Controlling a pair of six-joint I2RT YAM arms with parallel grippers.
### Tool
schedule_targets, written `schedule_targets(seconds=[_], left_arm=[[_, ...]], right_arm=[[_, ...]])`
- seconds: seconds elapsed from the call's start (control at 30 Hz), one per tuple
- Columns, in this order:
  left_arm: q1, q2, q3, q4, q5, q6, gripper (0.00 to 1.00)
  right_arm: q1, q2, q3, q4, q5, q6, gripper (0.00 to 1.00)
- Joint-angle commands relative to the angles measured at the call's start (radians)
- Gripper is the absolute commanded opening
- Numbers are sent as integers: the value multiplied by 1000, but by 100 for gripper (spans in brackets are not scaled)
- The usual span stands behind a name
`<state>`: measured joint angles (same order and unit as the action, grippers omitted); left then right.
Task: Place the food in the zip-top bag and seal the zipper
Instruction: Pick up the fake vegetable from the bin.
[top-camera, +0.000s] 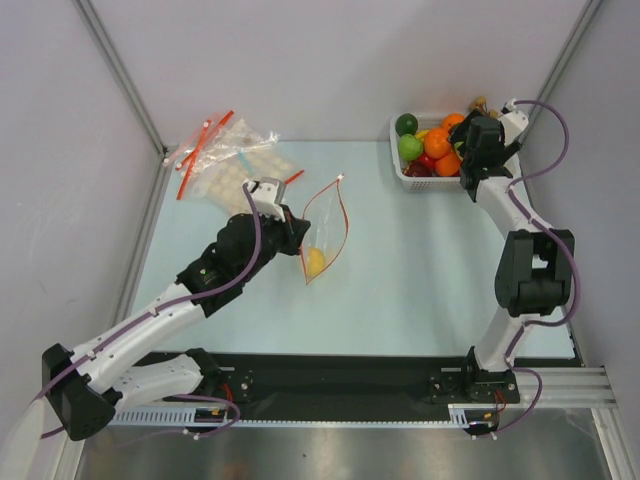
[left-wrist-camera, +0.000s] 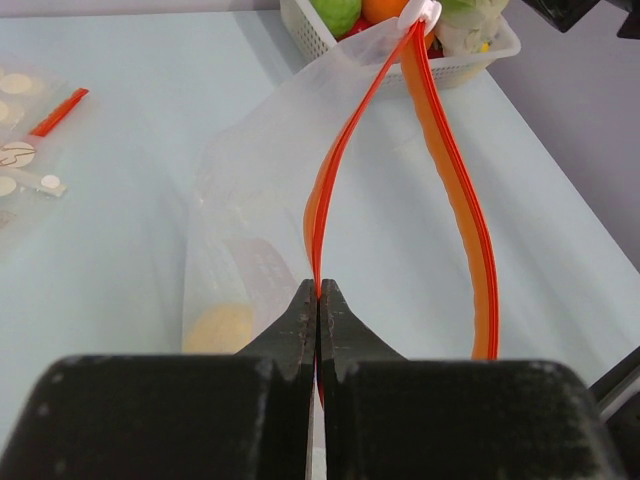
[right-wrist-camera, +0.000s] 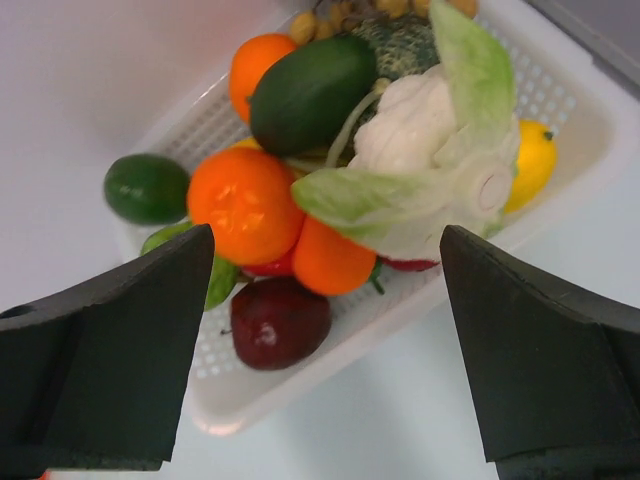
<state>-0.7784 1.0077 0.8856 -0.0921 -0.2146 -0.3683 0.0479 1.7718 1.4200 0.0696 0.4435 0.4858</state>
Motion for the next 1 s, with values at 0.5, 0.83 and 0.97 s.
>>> schedule_targets(seconds=[0.5, 0.83, 0.97], left_arm=[[-10, 17, 46, 5, 26, -17, 0], [-12, 6, 44, -4, 12, -15, 0], [-12, 9, 44, -5, 4, -11, 0]], right_arm=[[-80, 400, 399, -209, 135, 27, 100], [-85, 396, 347, -182, 156, 4, 71], [-82, 345, 318, -154, 143, -35, 19]])
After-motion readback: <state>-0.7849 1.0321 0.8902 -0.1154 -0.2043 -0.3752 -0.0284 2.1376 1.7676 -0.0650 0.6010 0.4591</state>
